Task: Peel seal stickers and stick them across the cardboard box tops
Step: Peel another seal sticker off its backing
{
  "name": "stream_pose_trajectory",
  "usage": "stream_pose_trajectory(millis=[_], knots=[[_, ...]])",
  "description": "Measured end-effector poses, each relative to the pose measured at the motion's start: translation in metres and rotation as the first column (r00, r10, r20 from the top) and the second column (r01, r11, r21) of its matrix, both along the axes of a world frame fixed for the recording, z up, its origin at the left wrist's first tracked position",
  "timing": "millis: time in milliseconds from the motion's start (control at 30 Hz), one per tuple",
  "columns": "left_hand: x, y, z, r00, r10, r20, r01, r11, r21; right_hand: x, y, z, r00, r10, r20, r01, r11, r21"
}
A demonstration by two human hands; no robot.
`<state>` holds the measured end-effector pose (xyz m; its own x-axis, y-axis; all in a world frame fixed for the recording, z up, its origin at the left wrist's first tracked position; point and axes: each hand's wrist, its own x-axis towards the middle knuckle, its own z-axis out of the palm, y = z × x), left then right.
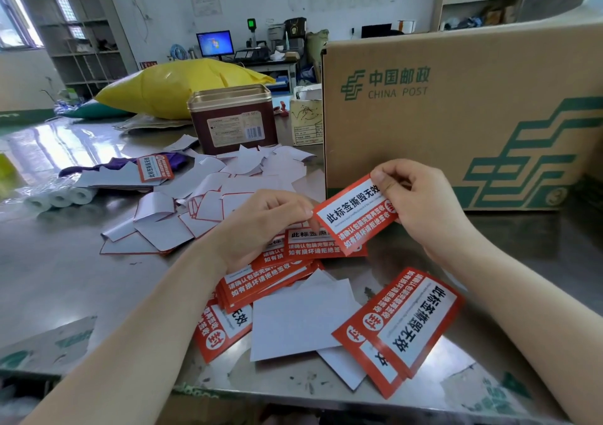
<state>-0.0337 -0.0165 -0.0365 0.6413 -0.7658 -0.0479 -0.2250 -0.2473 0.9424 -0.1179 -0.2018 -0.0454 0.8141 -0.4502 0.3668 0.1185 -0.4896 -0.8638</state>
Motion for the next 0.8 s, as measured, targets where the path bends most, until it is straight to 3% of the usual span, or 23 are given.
stream_pose_trajectory(millis=[267,333,500,800], knots=[[0.007,0.002,0.000,0.997,0.077,-0.022,-0.080,0.983,-0.166,-0.005,0.003,0.002,0.968,-0.108,0.226,0.184,0.920,-0.347],[0.007,0.000,-0.001,0.994,0.108,0.031,-0.101,0.981,-0.167,-0.006,0.008,0.002,0.975,-0.014,0.222,0.105,0.907,-0.407],[0.003,-0.001,-0.001,0.986,0.091,0.138,-0.075,0.990,-0.119,-0.006,0.023,0.000,0.968,0.249,0.041,-0.198,0.850,-0.488],[0.000,-0.001,-0.001,0.975,0.039,0.220,-0.025,0.997,-0.068,-0.008,0.024,0.004,0.965,0.250,0.083,-0.182,0.860,-0.477]])
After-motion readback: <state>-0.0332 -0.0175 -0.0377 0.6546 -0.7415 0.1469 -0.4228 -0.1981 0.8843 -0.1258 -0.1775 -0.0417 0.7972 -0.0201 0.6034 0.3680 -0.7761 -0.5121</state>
